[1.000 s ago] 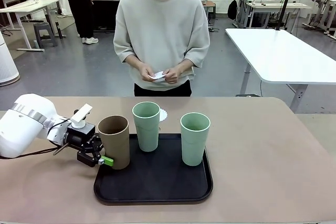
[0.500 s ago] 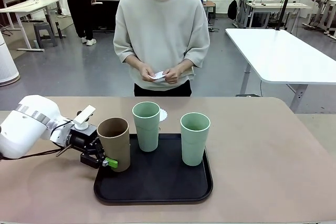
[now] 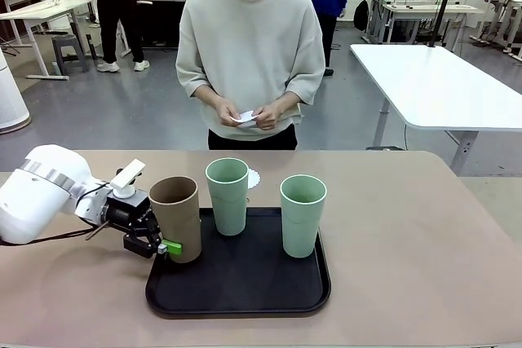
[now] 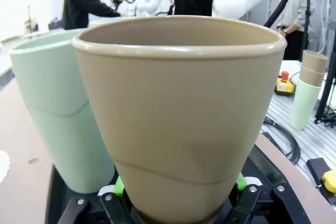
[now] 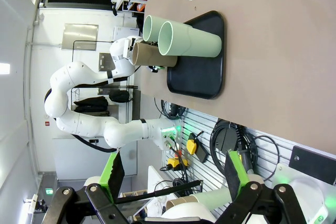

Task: Place coasters on the table and set cups on them.
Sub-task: Pick up one Reusable plastic cup and place it on a coaster set by the human.

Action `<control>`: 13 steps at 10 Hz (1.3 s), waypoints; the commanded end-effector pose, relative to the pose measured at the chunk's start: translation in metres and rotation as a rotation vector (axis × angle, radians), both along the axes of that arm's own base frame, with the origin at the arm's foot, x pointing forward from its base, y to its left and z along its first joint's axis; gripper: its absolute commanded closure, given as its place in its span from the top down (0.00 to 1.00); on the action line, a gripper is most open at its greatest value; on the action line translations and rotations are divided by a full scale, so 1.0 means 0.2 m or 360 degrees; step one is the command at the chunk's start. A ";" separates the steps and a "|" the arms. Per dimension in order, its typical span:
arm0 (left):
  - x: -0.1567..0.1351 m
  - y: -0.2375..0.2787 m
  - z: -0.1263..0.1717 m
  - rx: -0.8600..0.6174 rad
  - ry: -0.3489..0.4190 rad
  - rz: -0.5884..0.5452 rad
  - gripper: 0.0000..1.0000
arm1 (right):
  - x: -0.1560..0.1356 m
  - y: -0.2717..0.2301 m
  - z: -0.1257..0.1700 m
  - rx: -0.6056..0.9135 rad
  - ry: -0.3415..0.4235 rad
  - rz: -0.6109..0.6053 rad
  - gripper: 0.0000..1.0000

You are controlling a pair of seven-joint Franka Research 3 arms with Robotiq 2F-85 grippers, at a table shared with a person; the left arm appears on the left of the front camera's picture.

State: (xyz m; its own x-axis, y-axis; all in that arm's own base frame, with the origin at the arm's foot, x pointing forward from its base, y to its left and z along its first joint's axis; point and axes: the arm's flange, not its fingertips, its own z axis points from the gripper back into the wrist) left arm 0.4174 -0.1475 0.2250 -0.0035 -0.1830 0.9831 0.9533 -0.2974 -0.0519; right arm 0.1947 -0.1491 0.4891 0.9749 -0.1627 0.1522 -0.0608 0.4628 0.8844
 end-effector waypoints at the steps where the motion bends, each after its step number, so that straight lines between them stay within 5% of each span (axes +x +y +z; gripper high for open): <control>1: -0.07 0.00 0.17 -0.0067 -0.0081 0.0100 0.00 | 0.00 0.00 0.00 0.0012 0.0001 0.0004 1.00; 7: -0.13 -0.51 0.87 -0.0009 -0.0278 0.0215 0.00 | 0.00 0.00 0.00 0.0012 0.0001 0.0004 1.00; 13: -0.20 -0.72 1.11 0.0070 -0.0187 0.0271 0.00 | 0.00 0.00 0.00 0.0012 0.0001 0.0004 1.00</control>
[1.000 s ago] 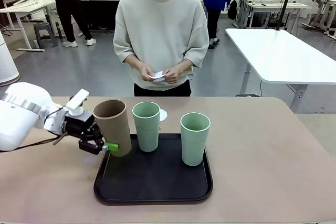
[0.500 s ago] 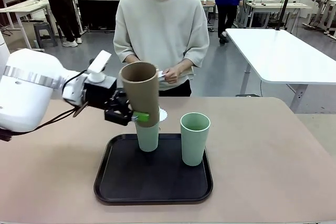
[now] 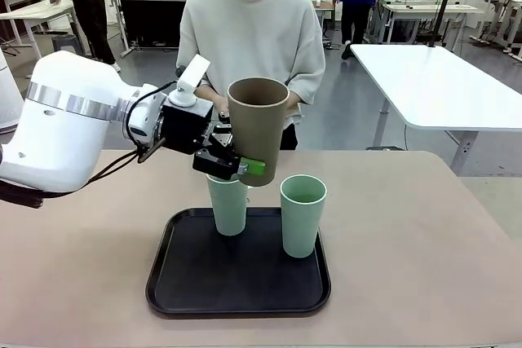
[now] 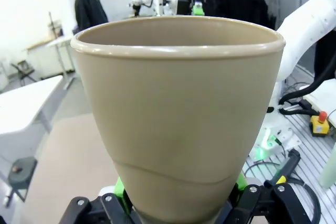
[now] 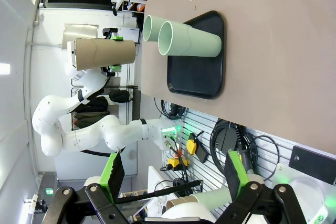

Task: Place coasters on the table and set cups on them.
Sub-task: Pick up one Reusable plastic cup and place it on a coaster set by the human.

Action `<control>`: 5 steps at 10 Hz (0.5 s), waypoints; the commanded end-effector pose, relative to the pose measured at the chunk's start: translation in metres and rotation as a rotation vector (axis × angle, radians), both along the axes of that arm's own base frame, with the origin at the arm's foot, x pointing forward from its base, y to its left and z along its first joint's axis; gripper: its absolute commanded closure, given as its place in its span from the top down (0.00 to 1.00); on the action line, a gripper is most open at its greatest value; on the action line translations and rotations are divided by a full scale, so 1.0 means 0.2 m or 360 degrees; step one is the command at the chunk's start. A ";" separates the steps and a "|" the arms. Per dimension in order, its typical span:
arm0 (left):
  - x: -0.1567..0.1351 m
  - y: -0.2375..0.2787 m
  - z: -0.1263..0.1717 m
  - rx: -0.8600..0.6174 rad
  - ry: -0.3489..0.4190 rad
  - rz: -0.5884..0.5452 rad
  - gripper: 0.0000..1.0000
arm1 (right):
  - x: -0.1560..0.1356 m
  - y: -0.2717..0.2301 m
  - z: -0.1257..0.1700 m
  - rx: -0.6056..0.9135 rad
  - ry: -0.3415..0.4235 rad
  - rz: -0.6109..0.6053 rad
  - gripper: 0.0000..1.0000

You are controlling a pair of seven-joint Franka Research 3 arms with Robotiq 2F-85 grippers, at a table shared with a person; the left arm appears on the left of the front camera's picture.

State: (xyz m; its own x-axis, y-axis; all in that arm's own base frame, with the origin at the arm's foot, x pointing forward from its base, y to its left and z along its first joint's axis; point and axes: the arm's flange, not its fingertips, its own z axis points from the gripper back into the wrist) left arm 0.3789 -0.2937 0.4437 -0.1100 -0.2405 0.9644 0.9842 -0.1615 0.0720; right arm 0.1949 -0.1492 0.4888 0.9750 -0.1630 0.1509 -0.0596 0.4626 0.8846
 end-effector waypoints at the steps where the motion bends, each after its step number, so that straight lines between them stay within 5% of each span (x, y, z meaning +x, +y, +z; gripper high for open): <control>1: 0.00 0.00 -0.02 -0.0001 -0.0022 -0.0013 0.00 | 0.00 0.00 0.00 0.0012 -0.0001 0.0004 1.00; 5: 0.00 0.00 -0.02 -0.0001 -0.0022 -0.0013 0.00 | 0.00 0.00 0.00 0.0012 -0.0001 0.0004 1.00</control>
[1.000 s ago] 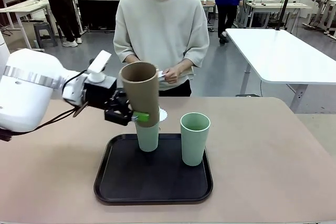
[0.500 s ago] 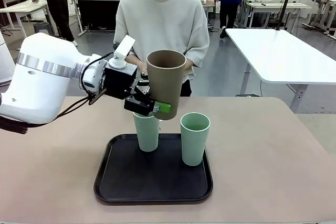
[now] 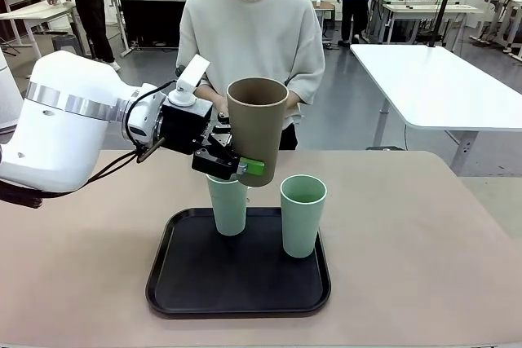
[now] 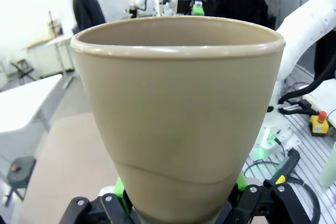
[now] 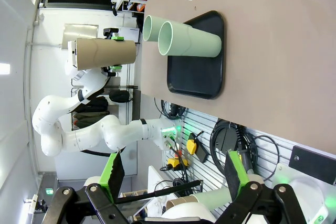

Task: Place coasters on the table and set cups on them.
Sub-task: Pick up one Reusable plastic cup and place it on a coaster set by the human.

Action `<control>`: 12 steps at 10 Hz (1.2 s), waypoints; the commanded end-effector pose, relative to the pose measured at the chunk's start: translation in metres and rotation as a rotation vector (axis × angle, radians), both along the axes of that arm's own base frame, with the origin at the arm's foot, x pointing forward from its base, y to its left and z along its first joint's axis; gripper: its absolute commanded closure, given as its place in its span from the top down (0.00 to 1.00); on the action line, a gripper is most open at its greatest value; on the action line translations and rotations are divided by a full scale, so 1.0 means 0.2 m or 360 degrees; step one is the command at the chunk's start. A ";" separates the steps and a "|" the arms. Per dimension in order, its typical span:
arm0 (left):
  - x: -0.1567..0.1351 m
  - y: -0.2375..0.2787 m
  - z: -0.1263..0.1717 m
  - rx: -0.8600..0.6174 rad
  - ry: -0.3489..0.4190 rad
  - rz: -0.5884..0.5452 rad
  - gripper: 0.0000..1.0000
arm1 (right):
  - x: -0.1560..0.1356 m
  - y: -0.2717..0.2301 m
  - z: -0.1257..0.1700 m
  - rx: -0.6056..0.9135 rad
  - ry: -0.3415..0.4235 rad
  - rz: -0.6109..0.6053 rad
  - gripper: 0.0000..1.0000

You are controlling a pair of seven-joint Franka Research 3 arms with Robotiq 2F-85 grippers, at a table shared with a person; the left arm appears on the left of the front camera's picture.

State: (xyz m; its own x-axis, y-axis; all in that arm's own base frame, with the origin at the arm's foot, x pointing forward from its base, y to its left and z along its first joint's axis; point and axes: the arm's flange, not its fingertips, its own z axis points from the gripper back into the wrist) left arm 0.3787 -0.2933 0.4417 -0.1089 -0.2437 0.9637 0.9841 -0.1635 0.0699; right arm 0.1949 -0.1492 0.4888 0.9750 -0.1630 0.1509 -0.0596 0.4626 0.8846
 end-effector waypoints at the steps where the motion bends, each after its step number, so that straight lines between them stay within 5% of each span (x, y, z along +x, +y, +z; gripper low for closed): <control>1: 0.00 -0.01 -0.01 -0.0007 -0.0024 -0.0011 0.00 | 0.00 0.00 0.00 0.0012 -0.0001 0.0004 1.00; 4: 0.00 -0.01 -0.01 -0.0007 -0.0024 -0.0011 0.00 | 0.00 0.00 0.00 0.0012 -0.0001 0.0004 1.00; 5: 0.00 0.00 0.00 0.0000 0.0000 0.0000 0.82 | 0.00 0.00 0.00 0.0012 -0.0001 0.0004 1.00; 8: 0.32 0.18 0.39 -0.0004 0.0084 0.0027 0.82 | 0.00 0.00 0.00 0.0012 -0.0001 0.0004 1.00; 12: 0.70 0.35 0.43 -0.0015 0.0359 0.0193 0.82 | 0.00 0.00 0.00 0.0012 -0.0001 0.0004 1.00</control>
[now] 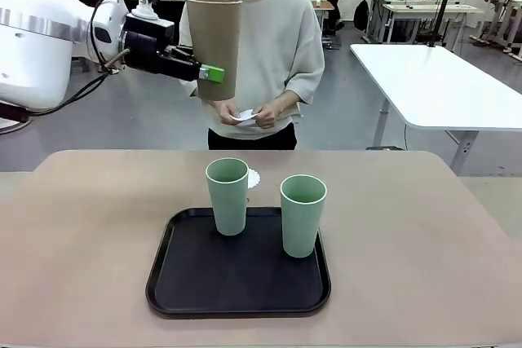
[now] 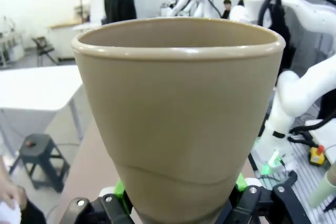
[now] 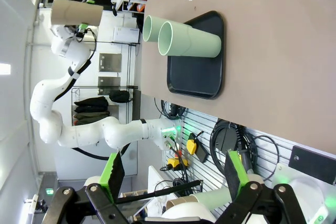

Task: Place coasters on the table and set cups on them.
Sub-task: Pick up one Reusable plastic cup and place it on a coaster set by the human.

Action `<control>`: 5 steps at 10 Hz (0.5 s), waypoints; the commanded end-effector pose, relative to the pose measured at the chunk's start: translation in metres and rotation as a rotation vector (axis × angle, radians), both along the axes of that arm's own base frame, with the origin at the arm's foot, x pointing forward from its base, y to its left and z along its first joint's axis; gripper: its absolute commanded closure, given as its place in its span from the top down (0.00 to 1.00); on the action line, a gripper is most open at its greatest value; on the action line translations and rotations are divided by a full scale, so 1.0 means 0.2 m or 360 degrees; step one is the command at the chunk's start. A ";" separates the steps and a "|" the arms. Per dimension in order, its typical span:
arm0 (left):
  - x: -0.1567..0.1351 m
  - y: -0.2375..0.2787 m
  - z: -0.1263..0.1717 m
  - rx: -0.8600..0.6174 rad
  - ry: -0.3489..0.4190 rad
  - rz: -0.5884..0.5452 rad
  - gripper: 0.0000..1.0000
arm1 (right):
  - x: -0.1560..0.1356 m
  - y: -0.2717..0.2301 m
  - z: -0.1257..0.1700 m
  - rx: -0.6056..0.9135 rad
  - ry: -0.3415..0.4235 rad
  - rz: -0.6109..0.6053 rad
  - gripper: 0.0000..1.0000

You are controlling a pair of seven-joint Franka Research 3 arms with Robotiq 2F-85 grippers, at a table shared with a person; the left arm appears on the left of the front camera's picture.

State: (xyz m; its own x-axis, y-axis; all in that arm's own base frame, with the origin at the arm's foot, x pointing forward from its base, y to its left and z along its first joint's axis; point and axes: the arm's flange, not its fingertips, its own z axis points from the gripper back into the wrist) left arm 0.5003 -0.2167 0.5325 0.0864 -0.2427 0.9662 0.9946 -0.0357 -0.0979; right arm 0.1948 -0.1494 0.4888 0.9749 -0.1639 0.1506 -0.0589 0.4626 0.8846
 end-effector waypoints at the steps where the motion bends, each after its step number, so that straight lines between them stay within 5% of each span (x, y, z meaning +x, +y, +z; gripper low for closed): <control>1: 0.20 0.00 -0.09 -0.0050 0.0153 0.0005 0.82 | 0.00 0.00 0.00 0.0012 -0.0001 0.0006 1.00; 5: 0.32 -0.01 -0.37 -0.0001 0.0102 -0.0070 0.82 | 0.00 0.00 0.00 0.0012 -0.0001 0.0006 1.00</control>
State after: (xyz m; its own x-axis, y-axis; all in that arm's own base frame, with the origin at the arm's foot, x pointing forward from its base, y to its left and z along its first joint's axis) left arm 0.5629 -0.2140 0.4519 0.1939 -0.2273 0.9543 0.9760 -0.0539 -0.2111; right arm 0.1948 -0.1494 0.4888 0.9749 -0.1641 0.1505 -0.0587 0.4627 0.8846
